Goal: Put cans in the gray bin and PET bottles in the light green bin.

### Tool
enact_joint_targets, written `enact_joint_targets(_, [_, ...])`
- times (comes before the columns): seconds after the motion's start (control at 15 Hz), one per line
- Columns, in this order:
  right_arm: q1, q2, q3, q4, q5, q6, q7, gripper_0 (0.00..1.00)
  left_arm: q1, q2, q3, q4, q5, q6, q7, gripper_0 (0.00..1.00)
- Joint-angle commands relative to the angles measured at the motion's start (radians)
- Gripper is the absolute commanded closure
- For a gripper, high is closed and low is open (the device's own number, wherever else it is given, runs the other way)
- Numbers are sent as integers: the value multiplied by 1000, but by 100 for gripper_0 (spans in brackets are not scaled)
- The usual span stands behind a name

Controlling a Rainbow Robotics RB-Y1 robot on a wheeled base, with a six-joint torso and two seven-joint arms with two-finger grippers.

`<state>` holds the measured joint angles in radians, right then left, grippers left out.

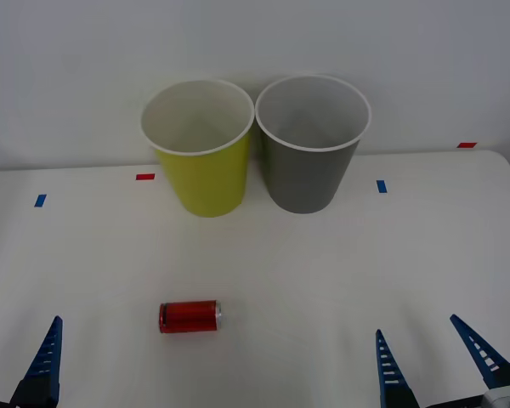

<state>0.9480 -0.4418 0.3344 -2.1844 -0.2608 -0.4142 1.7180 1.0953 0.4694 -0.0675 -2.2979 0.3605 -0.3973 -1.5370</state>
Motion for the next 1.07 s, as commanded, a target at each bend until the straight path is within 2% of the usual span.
enact_joint_targets(0.07, [0,0,0,0,0,0,0,0,0,0,0,0,0,0,0,0])
enact_joint_targets(0.8, [0,0,0,0,0,0,0,0,0,0,0,0,0,0,0,0])
enact_joint_targets(0.87, [0,0,0,0,0,0,0,0,-12,-8,-12,57,0,26,0,0])
enact_joint_targets(1.07, [0,0,0,0,0,0,0,0,-21,0,12,69,-11,23,0,0])
